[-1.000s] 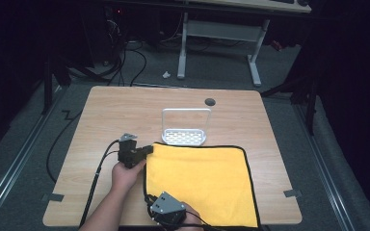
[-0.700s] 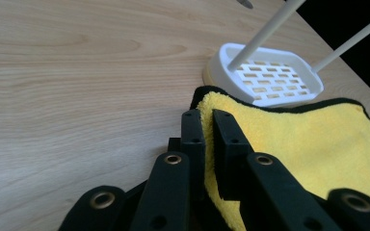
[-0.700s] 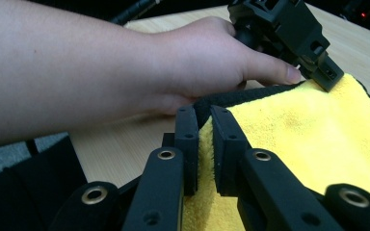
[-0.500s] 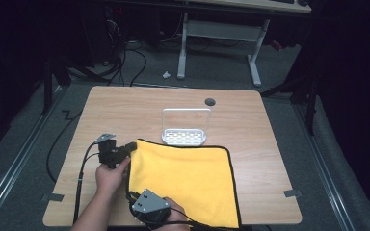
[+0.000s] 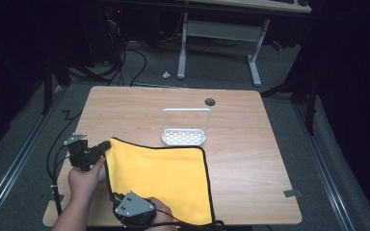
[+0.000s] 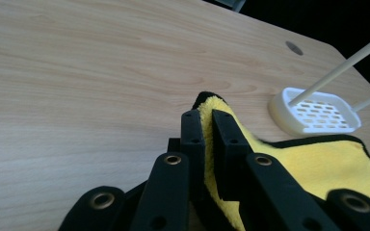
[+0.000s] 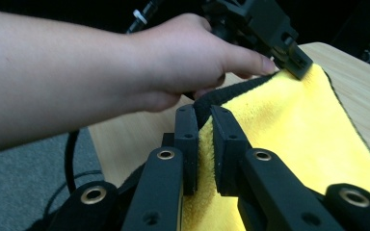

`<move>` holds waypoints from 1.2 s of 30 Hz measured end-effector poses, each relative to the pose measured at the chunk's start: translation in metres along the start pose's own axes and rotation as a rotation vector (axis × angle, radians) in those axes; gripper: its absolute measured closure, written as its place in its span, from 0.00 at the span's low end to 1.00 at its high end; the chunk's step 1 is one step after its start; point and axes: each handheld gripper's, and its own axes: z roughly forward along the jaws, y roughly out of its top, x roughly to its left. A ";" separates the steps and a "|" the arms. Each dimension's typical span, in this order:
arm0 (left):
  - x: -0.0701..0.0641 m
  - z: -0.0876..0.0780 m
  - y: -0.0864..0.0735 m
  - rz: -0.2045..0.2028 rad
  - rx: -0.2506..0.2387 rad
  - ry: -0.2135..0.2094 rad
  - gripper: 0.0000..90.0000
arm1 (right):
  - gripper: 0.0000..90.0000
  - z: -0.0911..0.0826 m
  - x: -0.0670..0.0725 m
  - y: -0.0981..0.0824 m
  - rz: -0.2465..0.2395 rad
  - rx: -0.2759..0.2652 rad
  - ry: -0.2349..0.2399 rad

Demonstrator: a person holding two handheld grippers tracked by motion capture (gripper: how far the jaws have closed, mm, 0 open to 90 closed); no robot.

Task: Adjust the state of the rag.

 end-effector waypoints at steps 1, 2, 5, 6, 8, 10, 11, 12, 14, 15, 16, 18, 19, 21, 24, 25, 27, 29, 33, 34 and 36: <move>-0.006 0.003 0.001 0.006 0.000 -0.006 0.94 | 0.92 0.000 0.000 0.000 0.000 0.000 0.000; -0.012 0.006 0.002 0.014 -0.002 -0.013 0.94 | 0.92 -0.005 -0.002 -0.002 0.003 -0.002 -0.011; -0.037 0.019 0.004 0.051 0.001 -0.034 0.94 | 0.92 -0.022 -0.013 -0.011 0.018 0.005 -0.046; -0.045 0.024 0.004 0.066 0.001 -0.042 0.93 | 0.92 -0.028 -0.017 -0.015 0.025 0.009 -0.059; -0.064 0.035 0.004 0.095 0.015 -0.049 0.93 | 0.92 -0.047 -0.028 -0.028 0.048 0.026 -0.100; -0.078 0.044 0.002 0.110 0.025 -0.062 0.93 | 0.92 -0.051 -0.031 -0.031 0.051 0.027 -0.108; -0.086 0.050 0.001 0.117 0.032 -0.064 0.93 | 0.92 -0.061 -0.037 -0.041 0.065 0.038 -0.129; -0.093 0.055 0.000 0.127 0.037 -0.069 0.93 | 0.92 -0.061 -0.037 -0.041 0.065 0.038 -0.129; -0.108 0.066 -0.003 0.150 0.060 -0.077 0.93 | 0.92 -0.070 -0.043 -0.051 0.079 0.053 -0.148; -0.113 0.070 -0.004 0.156 0.062 -0.080 0.93 | 0.91 -0.075 -0.046 -0.057 0.085 0.061 -0.158; -0.120 0.074 -0.005 0.160 0.068 -0.082 0.93 | 0.91 -0.078 -0.048 -0.061 0.087 0.068 -0.166; -0.131 0.083 -0.007 0.176 0.080 -0.088 0.93 | 0.91 -0.085 -0.053 -0.071 0.099 0.077 -0.182; -0.137 0.087 -0.008 0.187 0.089 -0.088 0.93 | 0.91 -0.089 -0.055 -0.075 0.105 0.086 -0.190; -0.146 0.094 -0.011 0.196 0.099 -0.097 0.92 | 0.91 -0.097 -0.061 -0.083 0.119 0.099 -0.204; -0.159 0.104 -0.014 0.213 0.115 -0.110 0.92 | 0.91 -0.106 -0.066 -0.091 0.125 0.109 -0.219; -0.163 0.107 -0.015 0.217 0.120 -0.119 0.92 | 0.91 -0.113 -0.069 -0.096 0.130 0.119 -0.229; -0.171 0.114 -0.018 0.227 0.131 -0.132 0.92 | 0.91 -0.116 -0.071 -0.099 0.137 0.127 -0.239; -0.178 0.121 -0.020 0.234 0.146 -0.136 0.92 | 0.91 -0.122 -0.076 -0.106 0.161 0.132 -0.243; -0.188 0.132 -0.027 0.259 0.176 -0.130 0.91 | 0.90 -0.124 -0.078 -0.113 0.172 0.158 -0.242; -0.190 0.134 -0.028 0.258 0.179 -0.132 0.91 | 0.90 -0.125 -0.078 -0.115 0.172 0.165 -0.242; -0.194 0.135 -0.028 0.261 0.178 -0.140 0.91 | 0.90 -0.127 -0.076 -0.118 0.167 0.173 -0.248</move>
